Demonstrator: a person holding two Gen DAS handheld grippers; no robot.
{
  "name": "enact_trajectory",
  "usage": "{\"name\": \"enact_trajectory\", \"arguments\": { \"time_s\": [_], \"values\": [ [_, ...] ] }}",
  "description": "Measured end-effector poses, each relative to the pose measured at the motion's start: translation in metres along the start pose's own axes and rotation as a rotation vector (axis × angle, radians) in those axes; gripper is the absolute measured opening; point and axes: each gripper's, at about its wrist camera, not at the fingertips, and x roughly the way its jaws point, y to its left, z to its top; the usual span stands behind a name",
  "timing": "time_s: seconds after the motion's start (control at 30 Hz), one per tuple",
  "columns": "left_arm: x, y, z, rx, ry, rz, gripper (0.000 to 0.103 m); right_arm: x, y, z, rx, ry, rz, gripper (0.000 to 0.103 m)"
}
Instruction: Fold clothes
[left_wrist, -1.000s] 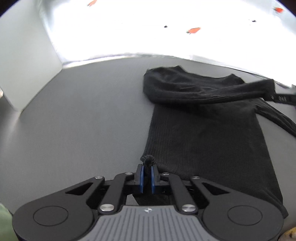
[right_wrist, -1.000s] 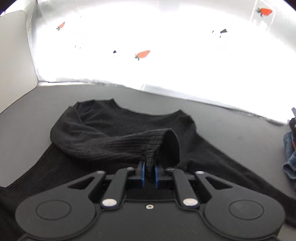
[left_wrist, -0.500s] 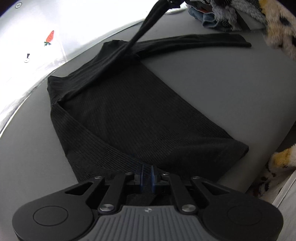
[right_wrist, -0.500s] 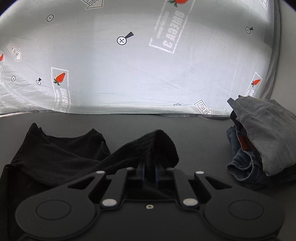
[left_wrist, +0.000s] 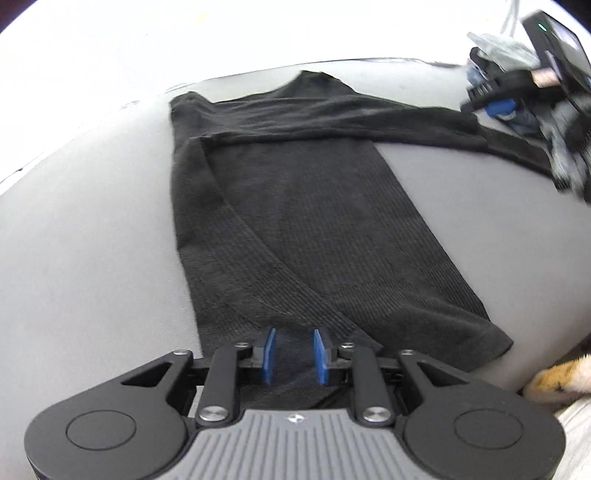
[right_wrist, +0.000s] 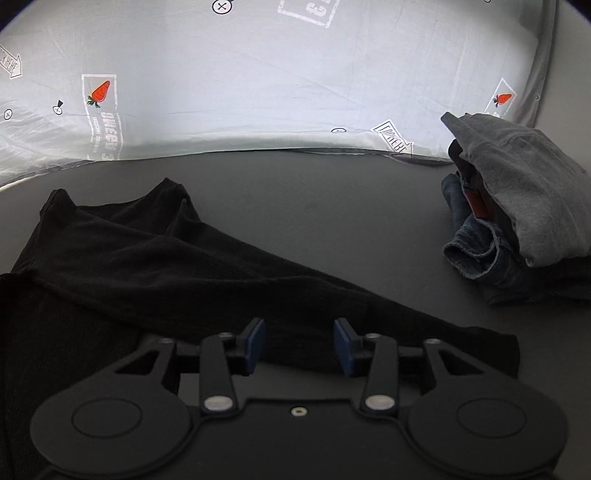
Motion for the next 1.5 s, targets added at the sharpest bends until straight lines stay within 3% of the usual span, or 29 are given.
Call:
{"name": "enact_trajectory", "arguments": {
  "time_s": [0.07, 0.23, 0.3, 0.37, 0.47, 0.67, 0.7, 0.73, 0.77, 0.93, 1.07, 1.17, 1.2, 1.33, 1.4, 1.5],
  "values": [
    [-0.002, 0.017, -0.006, -0.092, -0.009, 0.044, 0.043, -0.018, 0.026, -0.024, -0.024, 0.051, 0.147, 0.05],
    [-0.002, 0.059, -0.022, -0.304, 0.012, 0.081, 0.052, -0.038, 0.097, -0.083, 0.004, 0.264, 0.607, 0.046],
    [-0.003, 0.072, -0.026, -0.308, 0.017, 0.076, 0.055, -0.044, 0.125, -0.102, 0.013, 0.299, 0.668, 0.045],
    [-0.006, 0.082, -0.029, -0.282, 0.007, 0.068, 0.061, -0.048, 0.145, -0.112, -0.01, 0.307, 0.667, 0.045],
    [-0.004, 0.097, -0.032, -0.272, 0.008, 0.043, 0.062, -0.051, 0.166, -0.121, -0.024, 0.312, 0.646, 0.046],
    [-0.005, 0.112, -0.036, -0.216, -0.003, 0.007, 0.063, -0.051, 0.17, -0.131, 0.082, 0.308, 0.566, 0.045],
    [-0.004, 0.114, -0.036, -0.211, -0.003, 0.002, 0.063, -0.053, 0.172, -0.131, 0.075, 0.314, 0.548, 0.037],
    [-0.003, 0.117, -0.035, -0.207, -0.003, -0.005, 0.063, -0.054, 0.175, -0.131, 0.068, 0.321, 0.529, 0.016],
    [-0.003, 0.12, -0.035, -0.204, -0.004, -0.011, 0.063, -0.056, 0.177, -0.13, 0.058, 0.343, 0.517, 0.002],
    [-0.003, 0.131, -0.03, -0.177, -0.022, -0.03, 0.063, -0.074, 0.155, -0.136, 0.34, 0.433, 0.681, 0.001],
    [0.004, 0.139, -0.025, -0.152, -0.009, -0.055, 0.063, -0.071, 0.132, -0.158, 0.553, 0.493, 0.678, 0.001],
    [0.012, 0.14, -0.021, -0.111, 0.014, -0.065, 0.063, -0.065, 0.126, -0.169, 0.607, 0.496, 0.564, 0.006],
    [0.013, 0.139, -0.019, -0.094, 0.015, -0.069, 0.063, -0.066, 0.125, -0.171, 0.625, 0.487, 0.57, 0.007],
    [0.016, 0.134, -0.013, -0.044, 0.014, -0.095, 0.064, -0.079, 0.133, -0.165, 0.582, 0.436, 0.552, 0.034],
    [0.018, 0.129, -0.009, -0.024, 0.008, -0.1, 0.065, -0.083, 0.138, -0.162, 0.547, 0.43, 0.544, 0.035],
    [0.018, 0.124, 0.0, 0.001, -0.017, -0.103, 0.072, -0.091, 0.139, -0.152, 0.509, 0.394, 0.527, 0.048]
  ]
}}
